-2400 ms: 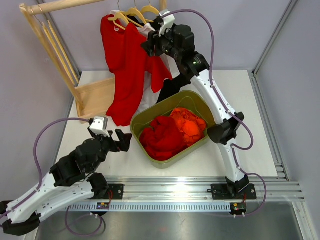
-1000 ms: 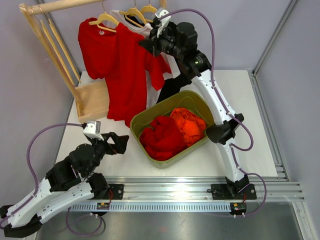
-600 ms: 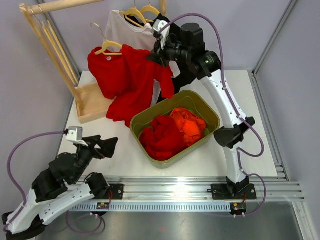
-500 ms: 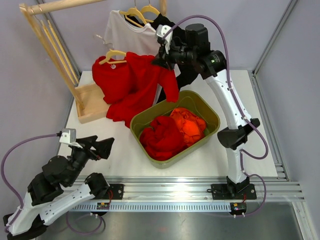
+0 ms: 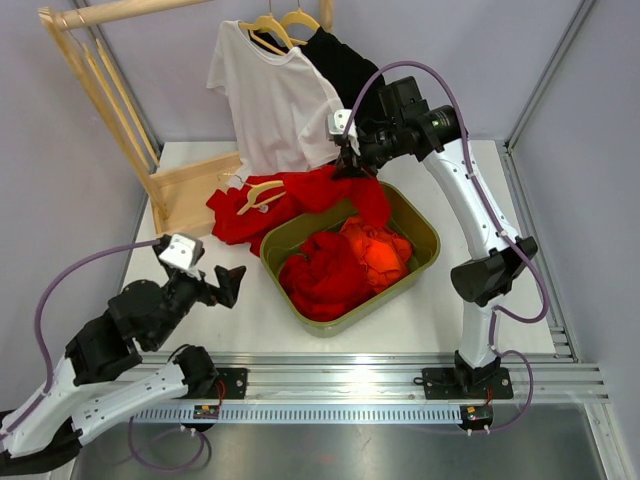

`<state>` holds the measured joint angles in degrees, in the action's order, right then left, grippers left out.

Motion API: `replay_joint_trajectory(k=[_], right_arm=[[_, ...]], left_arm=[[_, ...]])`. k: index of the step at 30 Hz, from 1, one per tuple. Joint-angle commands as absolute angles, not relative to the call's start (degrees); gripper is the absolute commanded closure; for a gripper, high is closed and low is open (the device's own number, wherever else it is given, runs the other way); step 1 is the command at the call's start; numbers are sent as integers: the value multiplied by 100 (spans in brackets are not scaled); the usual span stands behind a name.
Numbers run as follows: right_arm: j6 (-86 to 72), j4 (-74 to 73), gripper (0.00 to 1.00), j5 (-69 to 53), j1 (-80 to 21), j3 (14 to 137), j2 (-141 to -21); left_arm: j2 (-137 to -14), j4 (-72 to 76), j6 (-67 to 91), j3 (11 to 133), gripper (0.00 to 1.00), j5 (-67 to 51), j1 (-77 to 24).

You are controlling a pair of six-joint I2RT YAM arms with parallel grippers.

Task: Remove the t-shirt from the hanger
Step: Grab a hanger with a tshirt on it with the right arm

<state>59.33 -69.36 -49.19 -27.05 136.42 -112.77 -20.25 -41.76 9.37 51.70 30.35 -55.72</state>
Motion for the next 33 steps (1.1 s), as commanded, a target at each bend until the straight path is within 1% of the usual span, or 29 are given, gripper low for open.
replay_joint_trajectory(k=[1, 6, 8, 12, 14, 15, 16, 18, 19, 20, 21, 22, 23, 24, 25, 27, 28, 31, 32, 33], right_arm=[[6766, -7207, 100, -5431, -2681, 13632, -10828], [6952, -7382, 100, -5694, -2654, 13719, -10837], [6996, -7444, 100, -5774, -2646, 13877, -10872], [6996, -7506, 100, -5994, -2619, 14071, -10934], [6813, -7401, 100, -6003, -2584, 14080, -10951], [6672, -7174, 100, -5994, -2549, 14063, -10951], [6479, -7085, 100, -6012, -2514, 14002, -10951], [6268, -6805, 100, -6117, -2347, 13948, -10969], [6084, -6724, 100, -6169, -2294, 13931, -10995], [6021, -6680, 100, -6231, -2224, 13939, -11021], [5977, -6601, 100, -6336, -2128, 13939, -11030], [5942, -6583, 100, -6363, -2092, 13931, -11065], [5959, -6583, 100, -6415, -2074, 13922, -11065], [5976, -6574, 100, -6442, -2048, 13913, -11074], [5994, -6574, 100, -6468, -2039, 13870, -11092], [6029, -6600, 100, -6556, -2039, 13825, -11101], [6082, -6618, 100, -6591, -2039, 13799, -11135], [6178, -6714, 100, -6697, -2039, 13781, -11188], [6205, -6732, 100, -6741, -2039, 13764, -11197], [6257, -6785, 100, -6759, -2039, 13755, -11206]], left_arm=[[-2407, -3395, -306, 5335, 1, 2926, -5572], [-2575, -2595, -1151, 5072, 1, 2953, -5529], [-2637, -2435, -1283, 5001, 3, 2874, -5467], [-2873, -2119, -1362, 4922, 6, 2296, -5029], [-3023, -2066, -1301, 4983, 6, 1602, -4450], [-3241, -2031, -1249, 5027, 6, 1312, -3943], [-3356, -2013, -1118, 5158, 6, 727, -3659], [-3646, -1978, -1020, 5273, 7, 143, -3123], [-3717, -1891, -915, 5300, 7, -460, -2633], [-3761, -1820, -862, 5282, 7, -779, -2393], [-3814, -1593, -800, 5239, 8, -1113, -1921], [-3832, -1443, -626, 5186, 8, -1804, -1664], [-3858, -1267, -520, 5012, 8, -2211, -1409], [-3893, -822, -397, 4914, 8, -2598, -902], [-3972, -565, -126, 4800, 9, -3324, -653], [-4139, 232, 156, 4554, 9, -3987, -231], [-4392, 498, 393, 4501, 8, -4669, 85], [-4902, 1027, 554, 4631, 11, -5612, 369], [-5209, 1002, 493, 4745, 15, -5781, 378], [-5369, 906, 457, 4920, 15, -5853, 378]])
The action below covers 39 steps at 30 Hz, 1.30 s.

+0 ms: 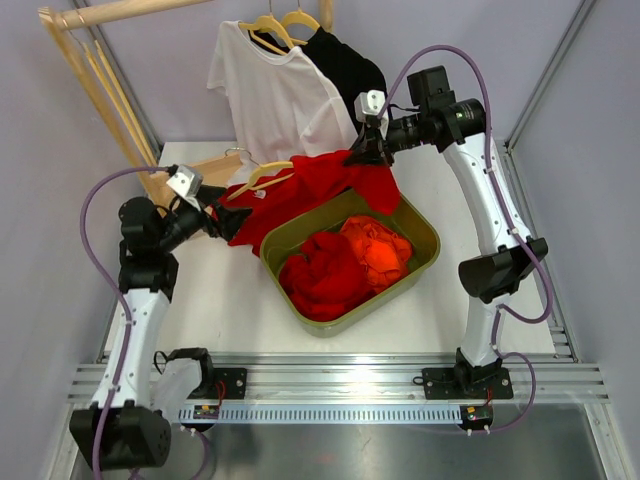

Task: Remove the t-shirt from the hanger
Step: Grab a hanger with a tshirt on it with the right arm, then remove the tshirt from the hanger

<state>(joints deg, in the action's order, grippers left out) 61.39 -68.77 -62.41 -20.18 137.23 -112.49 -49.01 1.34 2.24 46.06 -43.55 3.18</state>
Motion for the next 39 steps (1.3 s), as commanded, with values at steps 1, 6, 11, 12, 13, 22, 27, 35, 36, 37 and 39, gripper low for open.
replay_joint_trajectory(k=[1, 6, 11, 12, 13, 22, 27, 35, 36, 37, 39], right_arm=[[6275, -6785, 100, -6776, -2030, 13720, -11206], [6354, -6838, 100, -6961, -2039, 13641, -11197], [6372, -6934, 100, -7189, -2030, 13623, -11267], [6363, -6935, 100, -7207, -2039, 13632, -11285], [6363, -6943, 100, -7224, -2039, 13632, -11294], [6328, -7014, 100, -7269, -2039, 13614, -11320], [6293, -6987, 100, -7321, -2039, 13597, -11312], [6258, -7092, 100, -7708, -2039, 13562, -11250], [6284, -7119, 100, -7725, -2039, 13544, -11250], [6319, -7215, 100, -7778, -2039, 13535, -11233], [6407, -7277, 100, -7822, -2039, 13509, -11233]], left_arm=[[-5483, 836, 327, 5018, 17, -5984, 378], [-5783, 747, 44, 5115, 20, -6135, 457], [-5766, 695, -237, 5159, 20, -6161, 475], [-5757, 651, -263, 5185, 20, -6161, 475], [-5774, 642, -290, 5220, 20, -6144, 483], [-5564, 89, -877, 5528, 20, -5591, 527], [-5124, -562, -1528, 5458, 16, -5230, 554], [-5475, -853, -1855, 5484, 18, -5827, 589], [-5563, -844, -1846, 5502, 19, -5818, 589], [-5616, -852, -1846, 5528, 19, -5810, 589], [-5721, -835, -1846, 5572, 20, -5775, 589]])
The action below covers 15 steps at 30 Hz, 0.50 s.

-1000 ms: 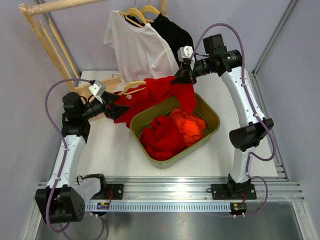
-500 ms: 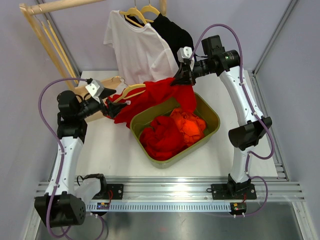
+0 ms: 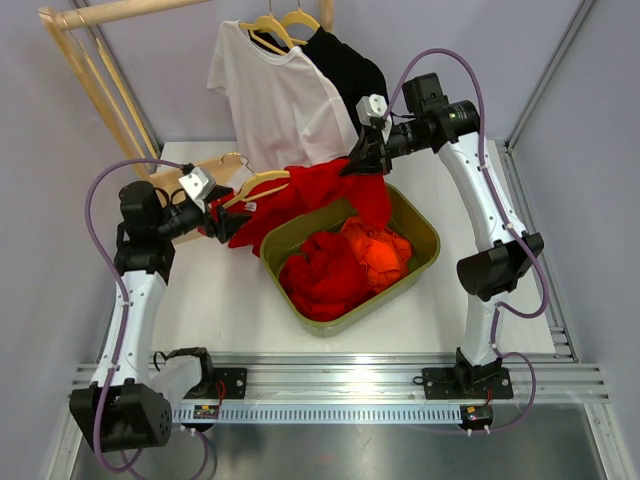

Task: Remove the t-shirt from the hanger
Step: Remove the tshirt from the hanger

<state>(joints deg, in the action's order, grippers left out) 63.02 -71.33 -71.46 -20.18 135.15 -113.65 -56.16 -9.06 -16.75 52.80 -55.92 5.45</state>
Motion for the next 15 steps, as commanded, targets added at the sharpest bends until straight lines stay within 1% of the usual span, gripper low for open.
replay_joint_trajectory(k=[1, 3, 6, 7, 9, 10, 11, 12, 15], right_arm=[[6416, -7295, 100, -7866, -2048, 13500, -11224], [6460, -7348, 100, -7884, -2057, 13439, -11206], [6460, -7348, 100, -7910, -2048, 13395, -11215], [6451, -7339, 100, -7928, -2048, 13403, -11232], [6355, -7286, 100, -7972, -2048, 13421, -11241], [6285, -7156, 100, -8033, -2048, 13421, -11233], [6136, -7076, 100, -8059, -2048, 13412, -11232], [6039, -6997, 100, -8094, -2048, 13395, -11232], [5644, -6602, 100, -8253, -2057, 13342, -11232]], left_arm=[[-5748, -844, -1837, 5598, 21, -5757, 589], [-5809, -931, -1907, 5712, 23, -5678, 598], [-5924, -1177, -2021, 5932, 30, -5730, 589], [-5976, -1213, -2004, 5959, 37, -5765, 589], [-6020, -1283, -1987, 5959, 47, -5853, 589], [-6029, -1292, -1986, 5933, 55, -5871, 598], [-6003, -1275, -1960, 5872, 57, -5880, 589], [-5959, -1231, -1890, 5741, 58, -5897, 589], [-5766, -976, -1741, 5442, 56, -5976, 589]])
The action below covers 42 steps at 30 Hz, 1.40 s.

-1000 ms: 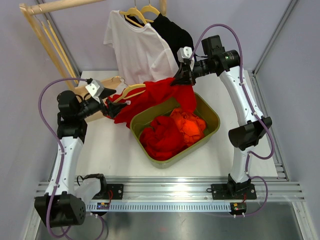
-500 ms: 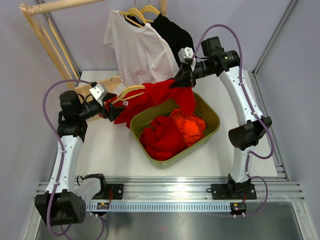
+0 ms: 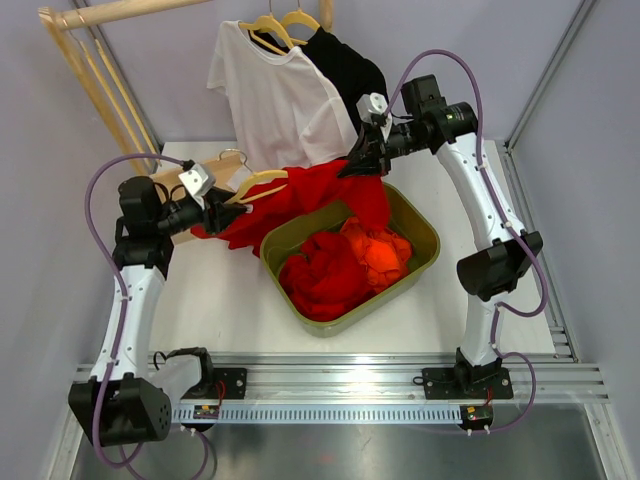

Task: Remove the t-shirt from the hanger
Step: Remove the tshirt from the hanger

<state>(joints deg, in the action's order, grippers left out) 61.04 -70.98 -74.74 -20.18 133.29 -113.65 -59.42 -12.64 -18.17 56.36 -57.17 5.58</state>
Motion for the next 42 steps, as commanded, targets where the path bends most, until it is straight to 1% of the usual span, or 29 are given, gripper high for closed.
replay_joint_trajectory(k=[1, 4, 5, 8, 9, 12, 13, 14, 16, 19, 21, 22, 23, 24, 25, 26, 27, 31, 35, 38, 39, 40, 42], right_arm=[[5416, -6392, 100, -8331, -2048, 13324, -11241], [5099, -5952, 100, -8490, -2048, 13219, -11224], [4871, -5828, 100, -8516, -2048, 13158, -11215], [4528, -5415, 100, -8534, -2048, 12982, -11154], [4448, -5327, 100, -8508, -2057, 12929, -11127], [4359, -5177, 100, -8254, -2092, 12832, -11101], [4359, -5133, 100, -8053, -2092, 12832, -11109], [4281, -5098, 100, -7955, -2100, 12815, -11135], [4202, -5002, 97, -7753, -2101, 12806, -11162], [4131, -4957, 90, -7551, -2135, 12849, -11232], [4096, -4940, 77, -7375, -2162, 12937, -11294], [4017, -4913, 68, -7304, -2197, 12981, -11329], [3991, -4913, 54, -7225, -2215, 13103, -11390], [3964, -4913, 35, -7068, -2232, 13174, -11425], [3920, -4904, 29, -6979, -2241, 13236, -11443], [3885, -4869, 25, -6909, -2241, 13349, -11469], [3867, -4834, 18, -6743, -2241, 13403, -11470], [4147, -4772, 10, -6443, -2241, 13605, -11391], [4622, -5369, 5, -6618, -2276, 14587, -11627], [5087, -5633, 3, -6689, -2592, 14887, -11733], [5298, -5825, 3, -6506, -2723, 15010, -11786], [5944, -6297, 2, -6400, -3081, 15203, -11830], [6204, -6398, 2, -5822, -3461, 15188, -11865]], left_arm=[[-5740, -906, -1723, 5388, 55, -5977, 589], [-5660, -792, -1670, 5265, 55, -5976, 589], [-5660, -774, -1653, 5273, 56, -6003, 589], [-5695, -756, -1556, 5352, 67, -6143, 589], [-5704, -765, -1530, 5379, 76, -6161, 598], [-5695, -826, -1477, 5423, 87, -6179, 589], [-5652, -844, -1450, 5423, 97, -6161, 589], [-5625, -879, -1433, 5397, 100, -6057, 589], [-5546, -914, -1433, 5362, 100, -5942, 589], [-5309, -949, -1450, 5230, 100, -5617, 598], [-5063, -958, -1459, 5116, 100, -5240, 589], [-4984, -975, -1468, 5080, 100, -5116, 589], [-4896, -976, -1476, 5045, 100, -4967, 598], [-4748, -1002, -1485, 5019, 100, -4653, 598], [-4685, -1106, -1520, 5001, 100, -4528, 589], [-4632, -1186, -1573, 5018, 100, -4318, 589], [-4562, -1256, -1599, 5027, 100, -4194, 589], [-4456, -1502, -1626, 5036, 100, -3789, 589], [-4386, -1573, -1643, 5028, 100, -3718, 589], [-4316, -1477, -1556, 4931, 100, -3840, 598], [-4315, -1450, -1538, 4896, 100, -3858, 589], [-4307, -1485, -1529, 4896, 100, -3867, 598], [-4307, -1529, -1538, 4869, 100, -3885, 589]])
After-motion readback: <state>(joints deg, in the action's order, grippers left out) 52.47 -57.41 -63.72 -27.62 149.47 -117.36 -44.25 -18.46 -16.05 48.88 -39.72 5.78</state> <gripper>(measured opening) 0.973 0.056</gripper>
